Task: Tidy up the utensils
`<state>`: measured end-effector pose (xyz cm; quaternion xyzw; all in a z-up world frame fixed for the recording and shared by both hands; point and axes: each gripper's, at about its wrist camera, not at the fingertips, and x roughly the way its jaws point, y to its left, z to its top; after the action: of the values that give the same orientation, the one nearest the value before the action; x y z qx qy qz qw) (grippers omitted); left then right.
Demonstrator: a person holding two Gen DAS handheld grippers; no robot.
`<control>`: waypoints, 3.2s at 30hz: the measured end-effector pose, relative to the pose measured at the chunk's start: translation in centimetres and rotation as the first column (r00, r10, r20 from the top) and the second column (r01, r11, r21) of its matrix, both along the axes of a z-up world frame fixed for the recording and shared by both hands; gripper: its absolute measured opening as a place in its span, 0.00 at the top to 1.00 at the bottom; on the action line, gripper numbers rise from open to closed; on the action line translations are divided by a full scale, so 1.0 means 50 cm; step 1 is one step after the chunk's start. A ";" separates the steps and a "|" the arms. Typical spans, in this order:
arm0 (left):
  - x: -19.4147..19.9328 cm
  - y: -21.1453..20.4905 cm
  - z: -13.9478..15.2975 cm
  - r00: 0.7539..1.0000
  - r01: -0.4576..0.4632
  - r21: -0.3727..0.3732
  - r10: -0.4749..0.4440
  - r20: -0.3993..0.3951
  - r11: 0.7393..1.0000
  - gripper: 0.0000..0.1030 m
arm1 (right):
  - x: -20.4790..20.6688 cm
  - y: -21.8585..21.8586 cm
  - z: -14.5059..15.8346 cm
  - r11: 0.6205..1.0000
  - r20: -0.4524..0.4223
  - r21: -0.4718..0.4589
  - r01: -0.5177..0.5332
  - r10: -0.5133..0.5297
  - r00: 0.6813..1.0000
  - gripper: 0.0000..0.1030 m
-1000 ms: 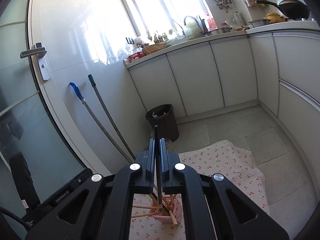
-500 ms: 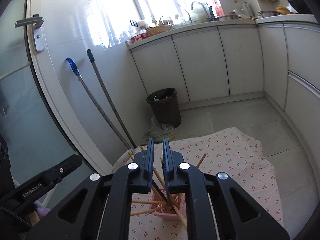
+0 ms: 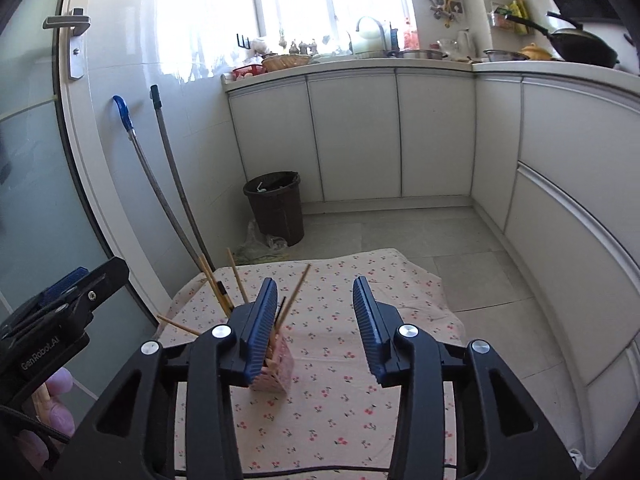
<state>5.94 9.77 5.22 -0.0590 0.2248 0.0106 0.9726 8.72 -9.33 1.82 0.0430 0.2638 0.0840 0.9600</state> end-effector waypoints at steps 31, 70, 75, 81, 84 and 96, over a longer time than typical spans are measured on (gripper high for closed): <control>-0.050 -0.197 -0.083 0.999 -0.036 0.216 0.034 0.016 0.976 0.07 | -0.109 -0.187 -0.089 0.929 0.008 -0.069 0.363 -0.363 0.932 0.06; -0.027 -0.190 -0.110 0.998 -0.039 0.213 0.050 -0.045 0.976 0.07 | -0.085 -0.186 -0.111 0.944 -0.037 -0.037 0.329 -0.330 0.943 0.06; -0.025 -0.191 -0.113 0.997 -0.039 0.215 0.051 -0.050 0.976 0.07 | -0.084 -0.185 -0.113 0.944 -0.040 -0.037 0.329 -0.330 0.943 0.07; -0.022 -0.192 -0.117 0.997 -0.040 0.219 0.054 -0.058 0.975 0.07 | -0.081 -0.188 -0.114 0.944 -0.047 -0.040 0.327 -0.329 0.943 0.07; -0.021 -0.191 -0.119 0.997 -0.041 0.219 0.056 -0.062 0.975 0.07 | -0.081 -0.189 -0.115 0.944 -0.048 -0.039 0.328 -0.329 0.943 0.06; -0.017 -0.191 -0.123 0.996 -0.038 0.217 0.056 -0.075 0.975 0.07 | -0.078 -0.192 -0.119 0.944 -0.061 -0.035 0.327 -0.329 0.942 0.06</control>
<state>5.08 0.21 -0.95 0.0418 0.2601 0.0603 0.9628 4.80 -18.94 -4.11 0.0774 0.2856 -0.0816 0.9517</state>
